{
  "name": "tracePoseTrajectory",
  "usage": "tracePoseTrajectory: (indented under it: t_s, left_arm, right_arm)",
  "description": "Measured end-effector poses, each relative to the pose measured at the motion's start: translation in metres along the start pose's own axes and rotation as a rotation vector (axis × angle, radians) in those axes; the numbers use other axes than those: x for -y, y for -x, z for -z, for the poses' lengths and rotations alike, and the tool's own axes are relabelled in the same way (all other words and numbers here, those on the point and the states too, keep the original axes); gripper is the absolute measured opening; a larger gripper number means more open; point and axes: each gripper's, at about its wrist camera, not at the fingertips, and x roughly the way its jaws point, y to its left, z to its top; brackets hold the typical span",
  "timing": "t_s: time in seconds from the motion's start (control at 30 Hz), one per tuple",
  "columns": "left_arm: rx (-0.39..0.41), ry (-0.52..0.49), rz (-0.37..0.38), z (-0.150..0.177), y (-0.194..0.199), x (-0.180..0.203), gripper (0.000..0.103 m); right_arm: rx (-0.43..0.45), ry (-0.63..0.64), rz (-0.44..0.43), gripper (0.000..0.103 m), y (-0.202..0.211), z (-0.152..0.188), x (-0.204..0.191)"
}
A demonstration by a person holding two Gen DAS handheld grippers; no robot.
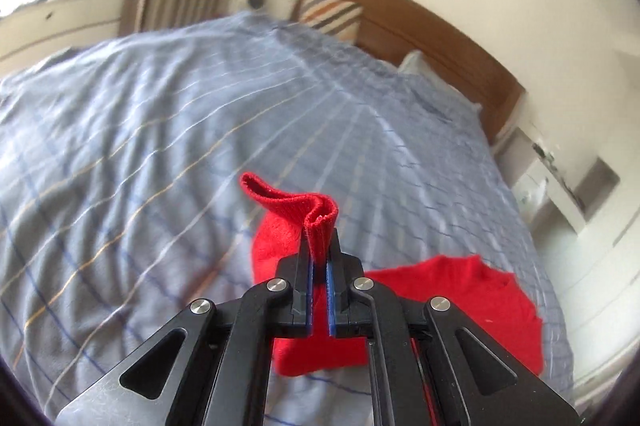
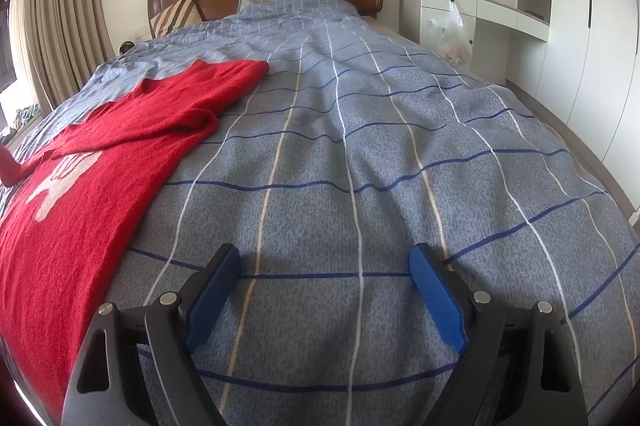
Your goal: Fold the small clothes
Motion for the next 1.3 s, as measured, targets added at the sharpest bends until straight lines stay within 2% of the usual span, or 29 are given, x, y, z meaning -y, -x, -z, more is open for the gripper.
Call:
tracePoseTrajectory:
  t_s: [0.13, 0.23, 0.3, 0.33, 0.37, 0.4, 0.43, 0.53, 0.6, 0.67, 0.83, 1.0, 1.1, 1.2, 1.3]
  left_arm:
    - [-0.003, -0.253, 0.188, -0.011, -0.004, 0.144, 0.003]
    - [-0.039, -0.384, 0.318, 0.011, -0.015, 0.239, 0.004]
    - [-0.095, -0.441, 0.393, 0.039, -0.026, 0.289, 0.006]
    - [-0.137, -0.465, 0.419, 0.053, -0.033, 0.307, 0.023]
    - [-0.194, -0.487, 0.435, 0.07, -0.041, 0.322, 0.064]
    - [-0.236, -0.501, 0.423, 0.089, -0.047, 0.333, 0.081]
    - [-0.248, -0.509, 0.411, 0.108, -0.048, 0.337, 0.091]
    - [-0.327, -0.515, 0.422, 0.156, -0.045, 0.321, 0.091]
    - [-0.369, -0.488, 0.399, 0.176, -0.034, 0.291, 0.091]
    - [-0.379, -0.461, 0.365, 0.185, -0.019, 0.253, 0.091]
    - [-0.328, -0.42, 0.182, 0.183, 0.011, 0.155, 0.091]
    - [-0.278, -0.328, 0.052, 0.179, 0.013, 0.086, 0.091]
    - [-0.225, -0.255, 0.005, 0.18, 0.006, 0.063, 0.091]
    - [-0.169, -0.267, -0.041, 0.185, -0.002, 0.057, 0.092]
    - [-0.154, -0.285, -0.058, 0.196, -0.01, 0.055, 0.096]
  right_arm:
    - [-0.001, 0.0, 0.001, 0.086, 0.0, 0.0, 0.0]
    - [0.0, 0.001, 0.0, 0.086, 0.0, 0.0, -0.001]
    - [0.0, 0.0, 0.0, 0.086, 0.0, 0.0, -0.001]
    - [0.0, 0.0, 0.0, 0.086, 0.0, 0.0, -0.001]
    - [-0.001, 0.0, 0.0, 0.087, 0.0, 0.0, -0.001]
    - [-0.001, 0.0, -0.001, 0.087, 0.0, 0.0, -0.001]
    - [-0.001, 0.0, -0.001, 0.087, 0.0, 0.001, -0.001]
    - [-0.001, -0.001, -0.004, 0.087, 0.001, 0.001, -0.001]
    - [-0.001, -0.001, -0.005, 0.087, 0.001, 0.001, -0.001]
    - [-0.002, 0.0, -0.005, 0.088, 0.001, 0.001, -0.001]
    - [-0.005, 0.006, -0.004, 0.089, 0.0, 0.0, -0.003]
    - [-0.004, 0.012, 0.005, 0.089, 0.001, 0.001, -0.004]
    - [-0.001, 0.018, 0.014, 0.089, 0.0, 0.001, -0.005]
    - [0.003, 0.023, 0.019, 0.089, 0.001, 0.002, -0.005]
    - [0.008, 0.024, 0.021, 0.089, 0.001, 0.003, -0.006]
